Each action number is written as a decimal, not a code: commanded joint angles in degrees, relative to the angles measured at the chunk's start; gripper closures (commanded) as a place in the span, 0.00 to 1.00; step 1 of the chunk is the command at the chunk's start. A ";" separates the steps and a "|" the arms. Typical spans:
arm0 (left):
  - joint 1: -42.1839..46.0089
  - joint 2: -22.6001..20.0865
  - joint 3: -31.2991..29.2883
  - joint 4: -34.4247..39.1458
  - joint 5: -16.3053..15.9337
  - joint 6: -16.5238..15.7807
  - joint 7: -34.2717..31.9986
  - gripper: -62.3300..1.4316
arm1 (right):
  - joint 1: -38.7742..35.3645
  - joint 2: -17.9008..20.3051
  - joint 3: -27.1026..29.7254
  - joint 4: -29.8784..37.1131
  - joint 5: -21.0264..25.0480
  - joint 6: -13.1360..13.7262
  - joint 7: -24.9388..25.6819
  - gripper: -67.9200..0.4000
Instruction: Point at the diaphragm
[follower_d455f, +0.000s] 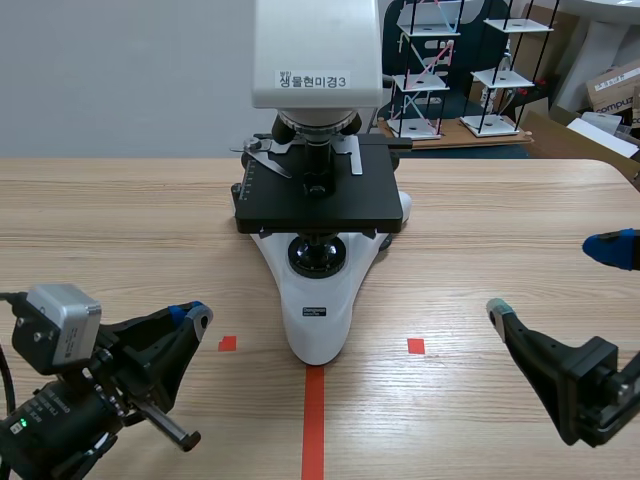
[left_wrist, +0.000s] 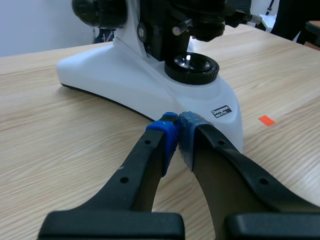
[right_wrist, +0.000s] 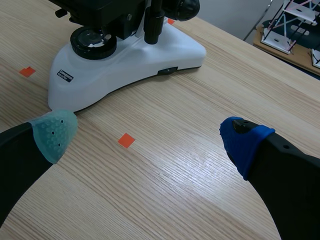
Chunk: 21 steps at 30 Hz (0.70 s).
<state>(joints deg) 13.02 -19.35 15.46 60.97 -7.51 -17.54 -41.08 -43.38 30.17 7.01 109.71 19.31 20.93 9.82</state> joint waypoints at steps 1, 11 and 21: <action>-0.74 0.00 1.09 -0.13 -0.55 0.48 -2.29 0.93 | 0.52 0.46 0.11 0.81 0.37 -0.17 0.63 0.07; -6.27 0.98 3.37 -13.49 2.91 1.64 -16.92 0.93 | 0.52 0.46 0.11 0.81 0.37 -0.17 0.66 0.07; -11.10 4.28 7.89 -23.06 4.15 5.92 -27.69 0.93 | 0.52 0.46 0.11 0.81 0.37 -0.17 0.63 0.07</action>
<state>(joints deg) 2.24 -15.31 23.42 36.93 -3.03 -11.92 -67.55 -43.38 30.17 7.01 109.71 19.31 20.93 9.82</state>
